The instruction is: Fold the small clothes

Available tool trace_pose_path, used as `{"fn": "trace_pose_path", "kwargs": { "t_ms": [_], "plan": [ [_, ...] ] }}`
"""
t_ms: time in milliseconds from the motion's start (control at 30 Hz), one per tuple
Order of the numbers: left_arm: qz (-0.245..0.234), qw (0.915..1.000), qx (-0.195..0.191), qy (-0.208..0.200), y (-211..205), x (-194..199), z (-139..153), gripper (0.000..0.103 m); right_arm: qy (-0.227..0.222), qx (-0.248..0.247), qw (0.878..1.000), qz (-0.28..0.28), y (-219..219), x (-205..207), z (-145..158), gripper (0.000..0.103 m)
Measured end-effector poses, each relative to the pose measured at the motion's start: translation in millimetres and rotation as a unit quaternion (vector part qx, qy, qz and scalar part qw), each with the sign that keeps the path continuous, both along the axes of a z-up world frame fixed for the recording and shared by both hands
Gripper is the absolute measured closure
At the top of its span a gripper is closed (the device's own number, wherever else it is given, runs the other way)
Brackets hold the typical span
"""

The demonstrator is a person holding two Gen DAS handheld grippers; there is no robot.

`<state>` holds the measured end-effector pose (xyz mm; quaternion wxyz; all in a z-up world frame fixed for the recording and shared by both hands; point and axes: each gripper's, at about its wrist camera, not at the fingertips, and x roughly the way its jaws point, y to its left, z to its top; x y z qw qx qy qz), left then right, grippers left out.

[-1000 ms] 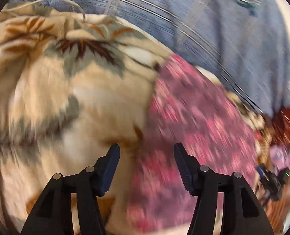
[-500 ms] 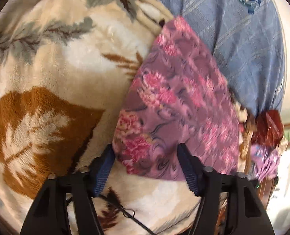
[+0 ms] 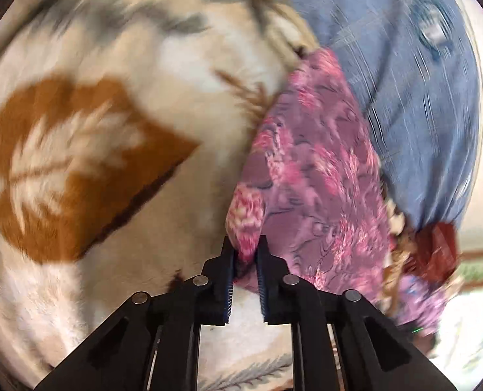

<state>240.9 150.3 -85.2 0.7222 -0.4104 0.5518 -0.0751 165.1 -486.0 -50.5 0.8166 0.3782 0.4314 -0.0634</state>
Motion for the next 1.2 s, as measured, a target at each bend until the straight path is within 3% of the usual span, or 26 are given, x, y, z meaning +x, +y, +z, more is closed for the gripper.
{"fn": "trace_pose_path", "kwargs": {
  "t_ms": [33,100,167,267,333,367,500,667,700,733,767,833,900,933,1000,1033,1100,1133,1200],
  "plan": [
    [0.010,0.9999,-0.010,-0.006,9.2,-4.4,0.2,0.090,-0.001,-0.015,1.000,0.002,2.5,-6.9,-0.5,0.103],
    [0.015,0.9996,0.014,-0.018,23.3,-7.0,9.9,0.087,-0.018,-0.031,0.999,0.005,8.1,-14.4,9.2,0.096],
    [0.018,0.9980,0.055,-0.028,30.6,-7.5,19.5,0.071,-0.042,-0.067,0.996,0.033,25.4,-14.8,32.2,0.097],
    [0.010,0.9960,0.078,-0.042,27.4,-6.5,30.7,0.056,-0.067,-0.116,0.985,0.109,71.8,0.0,57.2,0.090],
    [-0.002,0.9969,0.064,-0.045,18.4,-2.2,28.3,0.055,-0.067,-0.137,0.974,0.165,113.5,14.9,59.7,0.068],
    [-0.014,0.9980,0.047,-0.040,11.8,1.7,24.4,0.055,-0.067,-0.142,0.969,0.190,134.3,18.9,56.6,0.065],
    [-0.023,0.9991,0.026,-0.023,0.9,18.3,10.3,0.055,-0.055,-0.126,0.948,0.288,213.2,35.5,34.9,0.064],
    [-0.027,0.9990,0.005,-0.034,4.9,34.8,7.6,0.057,-0.043,-0.128,0.925,0.355,277.9,41.9,20.9,0.064],
    [-0.036,0.9985,0.010,-0.039,1.7,36.2,8.6,0.060,-0.040,-0.129,0.923,0.359,283.0,41.7,18.3,0.064],
    [-0.046,0.9977,0.022,-0.045,-0.3,35.7,12.4,0.072,-0.035,-0.133,0.921,0.365,287.7,42.9,16.4,0.065],
    [-0.057,0.9960,0.043,-0.053,-5.7,37.4,15.8,0.079,-0.032,-0.142,0.920,0.364,288.5,43.6,16.0,0.065],
    [-0.073,0.9931,0.067,-0.062,-16.1,39.9,16.7,0.078,-0.030,-0.141,0.928,0.343,275.5,45.2,15.8,0.066],
    [-0.080,0.9907,0.084,-0.070,-20.5,34.1,19.2,0.077,-0.017,-0.142,0.942,0.303,248.3,49.3,13.7,0.066],
    [-0.085,0.9895,0.092,-0.072,-21.7,30.0,20.1,0.073,-0.005,-0.145,0.955,0.258,217.6,48.1,13.4,0.066],
    [-0.091,0.9890,0.093,-0.071,-23.0,25.3,19.1,0.063,0.005,-0.152,0.968,0.199,175.4,43.6,13.5,0.066],
    [-0.092,0.9893,0.090,-0.068,-20.9,21.2,20.1,0.057,0.017,-0.179,0.972,0.150,144.6,37.4,15.4,0.064],
    [-0.090,0.9904,0.085,-0.063,-21.6,20.3,18.1,0.056,0.023,-0.199,0.975,0.097,107.6,27.8,17.1,0.063],
    [-0.090,0.9907,0.085,-0.058,-23.8,21.3,15.9,0.056,0.026,-0.187,0.979,0.078,92.8,24.0,15.5,0.063],
    [-0.089,0.9909,0.088,-0.051,-28.9,24.8,11.7,0.056,0.035,-0.160,0.985,0.056,77.9,21.7,8.1,0.054]
  ]
}}
